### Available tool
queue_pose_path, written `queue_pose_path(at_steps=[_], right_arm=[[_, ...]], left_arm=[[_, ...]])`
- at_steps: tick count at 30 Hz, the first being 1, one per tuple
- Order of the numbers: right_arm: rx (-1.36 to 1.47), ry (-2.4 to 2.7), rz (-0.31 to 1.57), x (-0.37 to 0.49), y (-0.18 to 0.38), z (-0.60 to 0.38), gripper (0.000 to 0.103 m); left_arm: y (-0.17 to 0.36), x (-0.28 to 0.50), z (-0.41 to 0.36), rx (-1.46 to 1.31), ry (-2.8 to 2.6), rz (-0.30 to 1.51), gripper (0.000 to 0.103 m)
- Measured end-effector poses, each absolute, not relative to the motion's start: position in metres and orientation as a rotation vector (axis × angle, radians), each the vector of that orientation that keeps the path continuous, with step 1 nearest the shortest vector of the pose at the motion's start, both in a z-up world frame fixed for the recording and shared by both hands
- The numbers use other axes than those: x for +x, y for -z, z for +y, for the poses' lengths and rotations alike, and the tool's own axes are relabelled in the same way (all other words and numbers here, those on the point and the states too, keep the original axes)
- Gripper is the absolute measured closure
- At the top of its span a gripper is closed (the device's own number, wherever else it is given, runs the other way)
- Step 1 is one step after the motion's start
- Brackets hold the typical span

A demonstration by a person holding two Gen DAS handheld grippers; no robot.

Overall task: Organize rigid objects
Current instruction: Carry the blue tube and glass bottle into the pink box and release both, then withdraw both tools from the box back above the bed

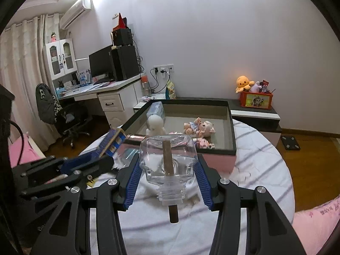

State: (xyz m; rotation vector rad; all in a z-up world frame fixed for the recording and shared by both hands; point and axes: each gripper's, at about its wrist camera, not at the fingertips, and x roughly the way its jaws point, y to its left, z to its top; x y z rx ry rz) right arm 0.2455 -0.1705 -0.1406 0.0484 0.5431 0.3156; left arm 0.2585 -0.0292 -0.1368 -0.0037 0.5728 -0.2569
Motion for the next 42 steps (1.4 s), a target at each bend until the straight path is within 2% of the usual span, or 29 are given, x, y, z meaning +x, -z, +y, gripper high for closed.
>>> queue_pose_path(at_steps=[5, 11, 18, 19, 22, 24, 25, 26, 29, 33, 36, 42], right_arm=[[0.058, -0.313, 0.561, 0.296, 0.140, -0.175, 0.052], [0.060, -0.276, 0.632, 0.361, 0.157, -0.185, 0.052], [0.070, -0.259, 0.721, 0.398, 0.187, -0.193, 0.051], [0.071, -0.259, 0.729, 0.399, 0.190, -0.193, 0.051], [0.080, -0.255, 0.739, 0.398, 0.195, -0.196, 0.050], [0.069, -0.225, 0.729, 0.395, 0.192, -0.198, 0.042], [0.069, -0.213, 0.720, 0.394, 0.189, -0.200, 0.031], [0.078, -0.202, 0.703, 0.387, 0.184, -0.204, 0.017], [0.119, -0.227, 0.638, 0.367, 0.165, -0.214, 0.011], [0.092, -0.221, 0.585, 0.336, 0.141, -0.208, 0.011], [0.078, -0.216, 0.526, 0.303, 0.122, -0.202, 0.011], [0.047, -0.228, 0.435, 0.236, 0.088, -0.191, 0.010]], left_arm=[[0.133, 0.316, -0.039, 0.049, 0.255, 0.591, 0.082], [0.155, 0.384, -0.055, 0.076, 0.265, 0.682, 0.082], [0.185, 0.413, -0.059, 0.070, 0.258, 0.764, 0.082], [0.187, 0.414, -0.058, 0.067, 0.250, 0.759, 0.079], [0.188, 0.412, -0.053, 0.081, 0.205, 0.752, 0.064], [0.182, 0.407, -0.045, 0.059, 0.196, 0.731, 0.056], [0.177, 0.402, -0.039, 0.047, 0.186, 0.720, 0.046], [0.173, 0.397, -0.035, 0.038, 0.179, 0.706, 0.032], [0.155, 0.370, -0.024, 0.023, 0.161, 0.628, 0.015], [0.127, 0.324, -0.016, 0.017, 0.139, 0.528, 0.009], [0.110, 0.288, -0.010, 0.022, 0.125, 0.469, 0.001], [0.079, 0.216, 0.002, 0.041, 0.121, 0.355, 0.000]])
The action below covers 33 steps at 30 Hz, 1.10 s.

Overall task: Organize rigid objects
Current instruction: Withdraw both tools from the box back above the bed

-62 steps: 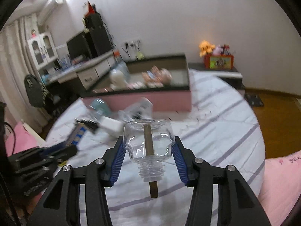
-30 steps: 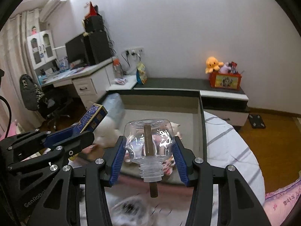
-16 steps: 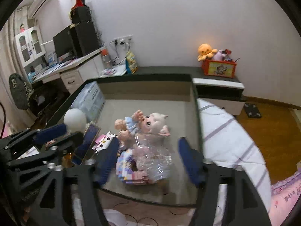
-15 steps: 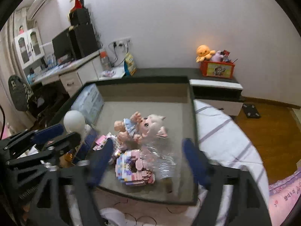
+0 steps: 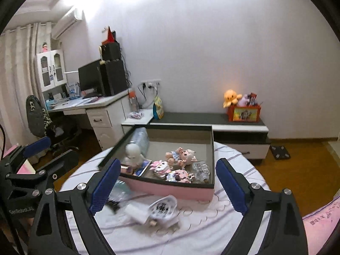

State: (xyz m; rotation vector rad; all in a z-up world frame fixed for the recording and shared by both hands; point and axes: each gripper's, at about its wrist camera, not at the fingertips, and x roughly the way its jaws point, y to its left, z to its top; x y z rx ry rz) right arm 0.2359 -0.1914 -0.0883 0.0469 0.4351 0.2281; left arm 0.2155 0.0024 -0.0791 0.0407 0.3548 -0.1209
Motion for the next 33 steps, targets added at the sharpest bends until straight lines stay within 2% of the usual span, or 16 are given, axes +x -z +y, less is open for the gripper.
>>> queue_pose_path(at_steps=[1, 2, 7, 17, 33], right_arm=[[0.037, -0.222, 0.420, 0.227, 0.085, -0.190, 0.008], [0.018, -0.196, 0.397, 0.213, 0.080, -0.188, 0.000], [0.020, -0.187, 0.318, 0.163, 0.060, -0.185, 0.000], [-0.030, -0.200, 0.202, 0.087, 0.036, -0.164, 0.000], [-0.049, -0.201, 0.125, 0.051, 0.023, -0.162, 0.000]], left_arm=[[0.074, 0.203, 0.006, 0.036, 0.109, 0.337, 0.000], [0.071, 0.195, 0.010, 0.027, 0.095, 0.323, 0.000], [0.055, 0.152, 0.026, -0.046, 0.125, 0.293, 0.000], [0.032, 0.076, 0.027, -0.010, 0.121, 0.209, 0.000], [0.022, 0.051, 0.021, 0.005, 0.095, 0.148, 0.000]])
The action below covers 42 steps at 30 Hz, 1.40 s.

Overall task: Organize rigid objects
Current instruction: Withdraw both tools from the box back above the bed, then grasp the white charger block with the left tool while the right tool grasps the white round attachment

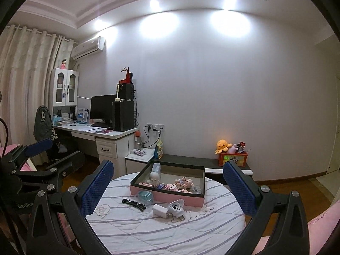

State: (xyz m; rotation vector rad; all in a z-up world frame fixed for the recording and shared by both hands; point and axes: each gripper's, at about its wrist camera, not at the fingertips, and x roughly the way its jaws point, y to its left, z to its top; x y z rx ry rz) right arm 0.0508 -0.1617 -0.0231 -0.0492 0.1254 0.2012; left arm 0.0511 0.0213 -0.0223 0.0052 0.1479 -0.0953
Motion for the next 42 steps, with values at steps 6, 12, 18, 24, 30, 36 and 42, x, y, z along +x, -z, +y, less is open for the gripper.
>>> queue_pose_path(at_steps=[6, 12, 18, 24, 30, 36, 42], right_arm=[[-0.050, -0.196, 0.124, 0.050, 0.025, -0.162, 0.000], [-0.051, -0.185, 0.117, 0.046, 0.027, -0.163, 0.000], [-0.049, -0.184, 0.124, 0.047, 0.029, -0.163, 0.000], [-0.044, -0.184, 0.135, 0.049, 0.029, -0.163, 0.000], [-0.037, -0.182, 0.159, 0.059, 0.033, -0.165, 0.000], [-0.034, -0.175, 0.188, 0.079, 0.039, -0.167, 0.000], [-0.023, -0.177, 0.261, 0.110, 0.062, -0.176, 0.000]], left_arm=[[0.022, 0.051, 0.021, 0.011, 0.093, 0.143, 0.000], [0.021, 0.050, 0.019, 0.011, 0.096, 0.141, 0.000], [0.024, 0.053, 0.018, 0.022, 0.086, 0.144, 0.000], [0.028, 0.057, 0.017, 0.020, 0.090, 0.151, 0.000], [0.034, 0.070, 0.016, 0.018, 0.095, 0.162, 0.000], [0.048, 0.099, 0.012, 0.006, 0.115, 0.219, 0.000], [0.079, 0.139, -0.002, 0.020, 0.123, 0.327, 0.000]])
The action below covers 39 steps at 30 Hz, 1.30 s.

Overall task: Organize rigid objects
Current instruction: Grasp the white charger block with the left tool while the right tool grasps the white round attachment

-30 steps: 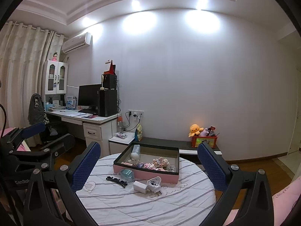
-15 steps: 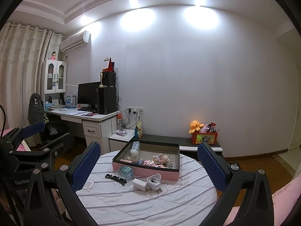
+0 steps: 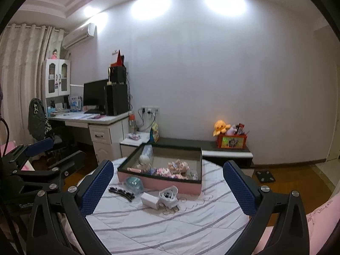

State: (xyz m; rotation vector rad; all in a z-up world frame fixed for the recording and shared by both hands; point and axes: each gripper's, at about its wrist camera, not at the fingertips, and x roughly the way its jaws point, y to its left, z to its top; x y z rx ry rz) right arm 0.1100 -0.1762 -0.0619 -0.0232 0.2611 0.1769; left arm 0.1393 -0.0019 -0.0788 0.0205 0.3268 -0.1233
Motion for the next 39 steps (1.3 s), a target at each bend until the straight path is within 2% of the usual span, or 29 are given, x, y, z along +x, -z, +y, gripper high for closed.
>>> queue_pose_path(at_steps=[16, 25, 31, 33, 34, 39], right_arm=[[0.060, -0.123, 0.609, 0.215, 0.180, -0.232, 0.000], [0.060, -0.131, 0.736, 0.257, 0.215, -0.244, 0.000], [0.034, -0.120, 0.799, 0.277, 0.229, -0.240, 0.000], [0.039, -0.122, 0.823, 0.282, 0.233, -0.240, 0.000], [0.035, -0.122, 0.832, 0.283, 0.235, -0.240, 0.000], [0.008, -0.121, 0.832, 0.283, 0.233, -0.234, 0.000]], left_arm=[[0.204, 0.257, -0.052, 0.013, 0.216, 0.749, 0.000], [0.242, 0.300, -0.069, 0.024, 0.213, 0.899, 0.001], [0.251, 0.317, -0.072, 0.056, 0.182, 0.928, 0.008], [0.249, 0.319, -0.074, 0.059, 0.195, 0.914, 0.021], [0.248, 0.320, -0.076, 0.066, 0.203, 0.907, 0.036], [0.244, 0.314, -0.073, 0.066, 0.203, 0.900, 0.035]])
